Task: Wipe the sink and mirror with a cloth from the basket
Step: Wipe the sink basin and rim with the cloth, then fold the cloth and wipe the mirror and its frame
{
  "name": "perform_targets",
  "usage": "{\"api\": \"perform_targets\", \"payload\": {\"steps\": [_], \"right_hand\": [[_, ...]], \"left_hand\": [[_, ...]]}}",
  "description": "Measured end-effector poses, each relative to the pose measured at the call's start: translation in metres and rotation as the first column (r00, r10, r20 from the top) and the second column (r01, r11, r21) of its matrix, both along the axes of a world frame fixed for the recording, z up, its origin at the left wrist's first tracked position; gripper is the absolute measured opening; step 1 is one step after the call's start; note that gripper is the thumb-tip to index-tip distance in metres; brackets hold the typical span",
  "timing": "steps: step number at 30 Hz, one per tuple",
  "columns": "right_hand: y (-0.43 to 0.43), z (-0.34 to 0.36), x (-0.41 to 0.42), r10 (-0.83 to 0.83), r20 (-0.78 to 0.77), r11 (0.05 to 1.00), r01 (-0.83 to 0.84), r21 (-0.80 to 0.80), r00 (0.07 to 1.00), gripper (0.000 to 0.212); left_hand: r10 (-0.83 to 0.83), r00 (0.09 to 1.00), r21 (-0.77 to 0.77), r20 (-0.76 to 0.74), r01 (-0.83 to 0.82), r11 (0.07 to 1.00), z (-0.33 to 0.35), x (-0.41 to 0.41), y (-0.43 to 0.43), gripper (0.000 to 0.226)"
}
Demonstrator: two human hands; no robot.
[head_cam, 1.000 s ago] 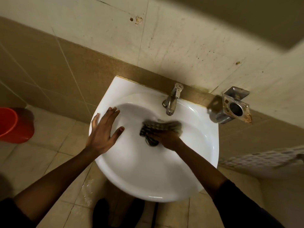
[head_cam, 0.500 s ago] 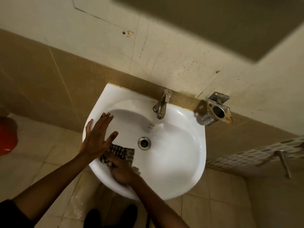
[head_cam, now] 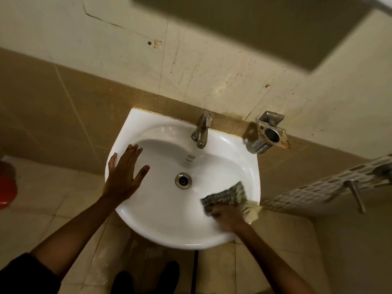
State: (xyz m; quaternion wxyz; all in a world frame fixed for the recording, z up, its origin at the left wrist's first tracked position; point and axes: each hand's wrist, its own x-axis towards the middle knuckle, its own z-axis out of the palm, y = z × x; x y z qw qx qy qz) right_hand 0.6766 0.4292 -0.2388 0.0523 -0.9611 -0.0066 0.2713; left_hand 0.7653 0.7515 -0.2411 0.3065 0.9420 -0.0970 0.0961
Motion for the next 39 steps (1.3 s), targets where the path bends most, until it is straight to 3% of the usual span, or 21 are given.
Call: {"api": "perform_targets", "payload": {"steps": [1, 3, 6, 8, 11, 13, 15, 18, 20, 22, 24, 25, 27, 29, 32, 34, 36, 38, 39], "right_hand": [[0.022, 0.001, -0.013, -0.019, -0.044, 0.989, 0.026, 0.148, 0.999, 0.042], [0.077, 0.008, -0.032, -0.016, -0.102, 0.874, 0.064, 0.482, 0.995, 0.048], [0.135, 0.028, -0.053, -0.020, 0.054, 0.765, -0.020, 0.644, 0.998, 0.042], [0.135, 0.034, -0.061, 0.097, 0.250, 0.763, -0.233, 0.603, 0.963, 0.040], [0.086, 0.030, -0.075, 0.293, 0.486, 0.720, -0.524, 0.455, 0.823, 0.038], [0.042, 0.026, -0.081, 0.359, 0.477, 0.783, -0.537, 0.315, 0.802, 0.040], [-0.001, 0.027, -0.080, 0.355, 0.406, 0.864, -0.462, 0.202, 0.842, 0.057], [-0.038, 0.034, -0.063, 0.226, 0.364, 0.947, -0.291, 0.134, 0.904, 0.054], [-0.033, 0.045, -0.049, -0.028, 0.380, 0.931, -0.114, 0.347, 0.925, 0.041], [-0.015, 0.060, -0.036, -0.310, 0.359, 0.811, 0.048, 0.583, 0.880, 0.027], [0.009, 0.075, -0.027, -0.466, 0.311, 0.672, 0.103, 0.733, 0.829, 0.028], [0.021, 0.083, -0.025, -0.489, 0.329, 0.649, 0.085, 0.756, 0.808, 0.028], [0.042, 0.099, -0.021, -0.493, 0.383, 0.640, 0.027, 0.768, 0.781, 0.028], [0.059, 0.109, -0.019, -0.502, 0.408, 0.616, -0.017, 0.788, 0.763, 0.029], [0.077, 0.117, -0.021, -0.441, 0.422, 0.611, -0.080, 0.788, 0.792, 0.042], [0.082, 0.126, -0.024, -0.440, 0.361, 0.540, -0.080, 0.838, 0.822, 0.051], [0.079, 0.137, -0.026, -0.509, 0.353, 0.473, -0.089, 0.877, 0.785, 0.053], [0.069, 0.145, -0.022, -0.554, 0.459, 0.574, -0.080, 0.815, 0.695, 0.056], [0.062, 0.147, -0.018, -0.525, 0.494, 0.632, -0.071, 0.772, 0.694, 0.065]], "left_hand": [[-0.003, 1.000, 0.002, 0.000, 0.003, 1.000, 0.000, -0.001, 0.000, 0.076], [-0.006, 1.000, 0.008, -0.002, 0.006, 1.000, -0.001, 0.000, 0.000, 0.076], [-0.011, 1.000, 0.014, -0.009, 0.011, 1.000, -0.002, 0.000, 0.000, 0.077], [-0.013, 1.000, 0.021, -0.012, 0.013, 1.000, -0.002, 0.000, 0.000, 0.079], [-0.023, 0.999, 0.012, -0.029, 0.024, 1.000, -0.002, -0.001, 0.001, 0.080], [-0.043, 0.998, 0.003, -0.046, 0.043, 0.999, -0.002, 0.000, 0.000, 0.081], [-0.079, 0.996, 0.016, -0.043, 0.080, 0.997, 0.000, -0.001, 0.000, 0.080], [-0.155, 0.987, 0.046, 0.033, 0.153, 0.987, 0.001, -0.007, 0.000, 0.074], [-0.191, 0.980, -0.020, 0.050, 0.192, 0.981, 0.006, -0.018, -0.012, 0.076], [-0.281, 0.940, -0.333, -0.195, 0.206, 0.920, 0.032, -0.030, -0.038, 0.084], [-0.444, 0.713, -0.558, -0.542, 0.090, 0.825, 0.058, -0.039, -0.066, 0.088], [-0.520, 0.600, -0.596, -0.608, 0.088, 0.799, 0.069, -0.042, -0.078, 0.087], [-0.622, 0.519, -0.686, -0.587, 0.089, 0.722, 0.084, -0.044, -0.095, 0.087], [-0.669, 0.517, -0.767, -0.534, 0.036, 0.641, 0.099, -0.043, -0.104, 0.082], [-0.713, 0.585, -0.866, -0.387, 0.035, 0.499, 0.116, -0.038, -0.110, 0.058], [-0.717, 0.625, -0.906, -0.309, 0.037, 0.422, 0.122, -0.034, -0.108, 0.054], [-0.700, 0.659, -0.889, -0.274, 0.104, 0.446, 0.123, -0.028, -0.103, 0.068], [-0.705, 0.647, -0.827, -0.288, 0.203, 0.524, 0.130, -0.024, -0.096, 0.071], [-0.726, 0.618, -0.783, -0.302, 0.275, 0.559, 0.135, -0.022, -0.094, 0.065]]}}
